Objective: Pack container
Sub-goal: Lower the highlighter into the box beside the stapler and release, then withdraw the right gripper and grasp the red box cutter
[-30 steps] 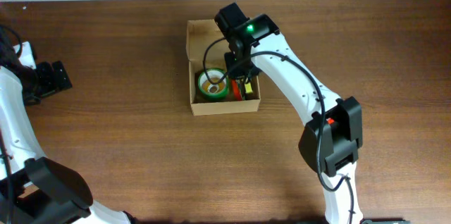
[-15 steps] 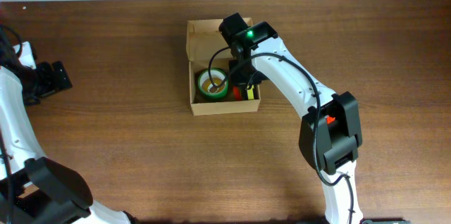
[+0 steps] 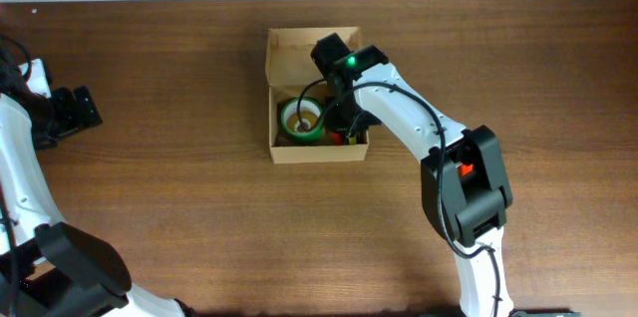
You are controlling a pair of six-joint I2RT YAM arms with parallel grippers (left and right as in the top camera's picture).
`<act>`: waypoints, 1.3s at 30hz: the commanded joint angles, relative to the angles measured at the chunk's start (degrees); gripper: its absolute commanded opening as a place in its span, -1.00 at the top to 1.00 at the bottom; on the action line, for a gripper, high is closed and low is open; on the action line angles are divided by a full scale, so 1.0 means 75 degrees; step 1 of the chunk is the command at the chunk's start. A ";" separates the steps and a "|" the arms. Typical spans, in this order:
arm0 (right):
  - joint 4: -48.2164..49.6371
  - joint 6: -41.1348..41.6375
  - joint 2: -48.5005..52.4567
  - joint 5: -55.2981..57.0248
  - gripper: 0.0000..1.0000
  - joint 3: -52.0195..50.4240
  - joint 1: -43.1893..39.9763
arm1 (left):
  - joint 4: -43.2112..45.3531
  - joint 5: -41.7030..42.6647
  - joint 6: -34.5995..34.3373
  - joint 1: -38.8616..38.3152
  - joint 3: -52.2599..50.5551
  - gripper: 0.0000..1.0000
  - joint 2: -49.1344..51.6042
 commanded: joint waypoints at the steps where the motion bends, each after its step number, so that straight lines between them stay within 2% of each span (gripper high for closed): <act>1: 0.0044 0.0082 0.0044 -0.0047 0.92 -0.0087 -0.0023 | 0.0012 0.0055 0.0149 0.0029 -0.0023 -0.99 0.0070; 9: 0.0061 0.0055 0.0044 -0.0050 0.90 -0.0087 -0.0020 | 0.0012 0.0055 0.0152 0.0029 -0.0023 -0.99 0.0070; 14: 0.0079 -0.0006 0.0044 -0.0047 0.35 -0.0087 -0.0020 | 0.0012 0.0055 0.0152 0.0029 -0.0023 -0.99 0.0070; 17: 0.0111 -0.0181 0.0044 -0.0044 0.25 -0.0087 -0.0020 | 0.0012 0.0058 0.0152 0.0029 -0.0023 -0.99 0.0070; 23: 0.0160 -0.0353 0.0041 -0.0044 0.28 -0.0087 -0.0020 | 0.0012 0.0055 0.0152 0.0029 -0.0023 -0.99 0.0070; 27: 0.0192 -0.0560 0.0020 -0.0044 0.41 0.0073 -0.0020 | 0.0012 0.0058 0.0149 0.0029 -0.0023 -0.99 0.0070; 32: 0.0085 -0.0874 -0.0087 -0.0015 0.43 0.0746 -0.0023 | 0.0012 0.0055 0.0149 0.0029 -0.0023 -0.99 0.0070; 39: -0.0332 -0.1218 -0.0627 0.0050 0.61 0.1751 -0.0023 | 0.0012 0.0058 0.0149 0.0029 -0.0023 -0.99 0.0070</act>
